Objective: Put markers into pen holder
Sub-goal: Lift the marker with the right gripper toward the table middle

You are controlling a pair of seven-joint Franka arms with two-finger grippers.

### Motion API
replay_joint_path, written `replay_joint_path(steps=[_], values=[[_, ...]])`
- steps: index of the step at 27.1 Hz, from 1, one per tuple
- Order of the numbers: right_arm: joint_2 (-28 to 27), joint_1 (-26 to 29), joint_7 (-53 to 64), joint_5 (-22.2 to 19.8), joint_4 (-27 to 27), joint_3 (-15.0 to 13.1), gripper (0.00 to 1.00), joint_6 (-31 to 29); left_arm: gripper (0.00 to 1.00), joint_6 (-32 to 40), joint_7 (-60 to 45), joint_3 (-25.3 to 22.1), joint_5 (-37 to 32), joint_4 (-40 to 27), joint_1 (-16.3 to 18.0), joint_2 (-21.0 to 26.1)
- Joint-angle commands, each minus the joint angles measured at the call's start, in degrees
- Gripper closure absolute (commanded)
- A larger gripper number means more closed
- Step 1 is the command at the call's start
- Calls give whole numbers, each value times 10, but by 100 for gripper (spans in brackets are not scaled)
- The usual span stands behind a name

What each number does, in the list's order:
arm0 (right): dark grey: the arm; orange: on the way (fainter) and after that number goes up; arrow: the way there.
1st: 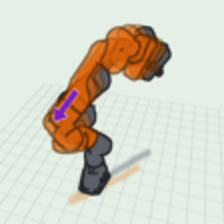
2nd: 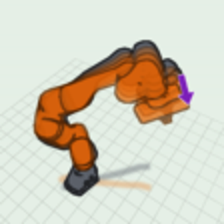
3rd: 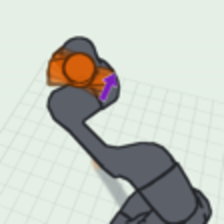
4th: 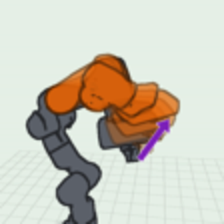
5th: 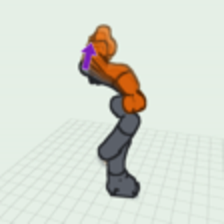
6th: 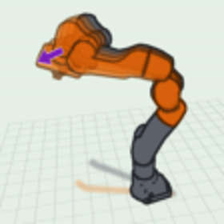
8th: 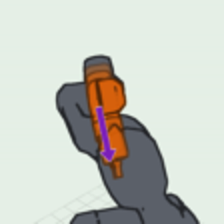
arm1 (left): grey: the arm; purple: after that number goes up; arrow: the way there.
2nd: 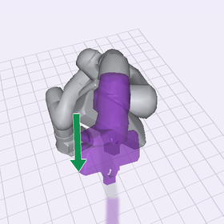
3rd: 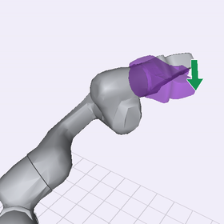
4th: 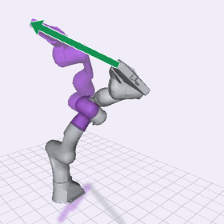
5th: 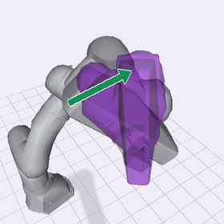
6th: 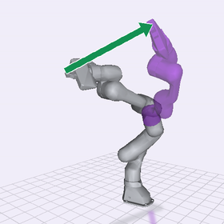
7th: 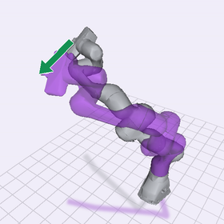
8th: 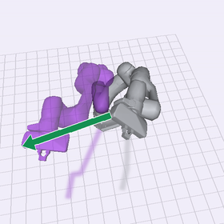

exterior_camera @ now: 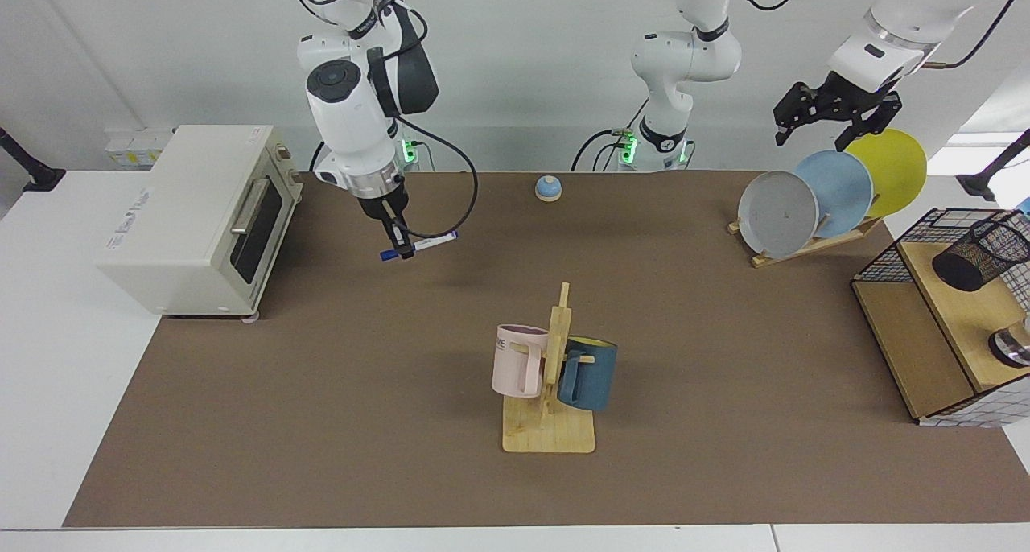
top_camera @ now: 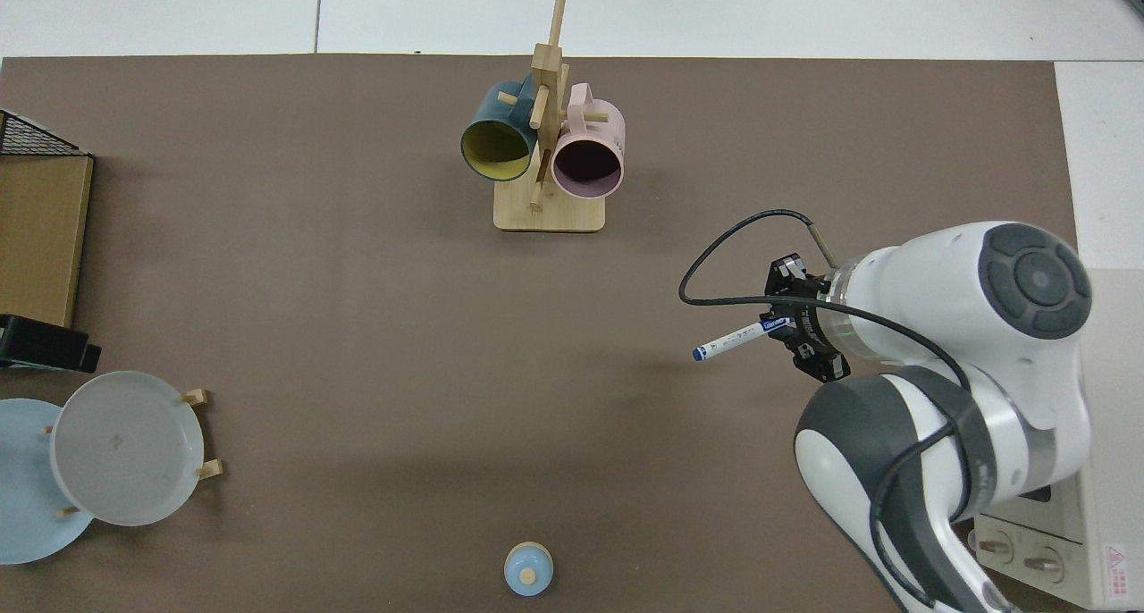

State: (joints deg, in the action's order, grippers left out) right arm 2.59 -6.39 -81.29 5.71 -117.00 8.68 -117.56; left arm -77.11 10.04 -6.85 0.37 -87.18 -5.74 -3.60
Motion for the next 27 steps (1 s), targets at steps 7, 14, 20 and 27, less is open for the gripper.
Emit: replay_joint_path(steps=[7,14,20,27], values=[[42,-6,-41,10,98,10,100,150,0,4,-9,0,-3,-5,-15,-10],[59,-7,-52,11,109,15,100,182,0,4,-3,1,-3,-7,-15,-11],[58,-8,-95,32,114,24,100,176,0,-2,10,10,18,-8,-19,-10],[58,-36,-156,48,117,27,100,171,0,-14,83,17,29,-7,-47,-10]])
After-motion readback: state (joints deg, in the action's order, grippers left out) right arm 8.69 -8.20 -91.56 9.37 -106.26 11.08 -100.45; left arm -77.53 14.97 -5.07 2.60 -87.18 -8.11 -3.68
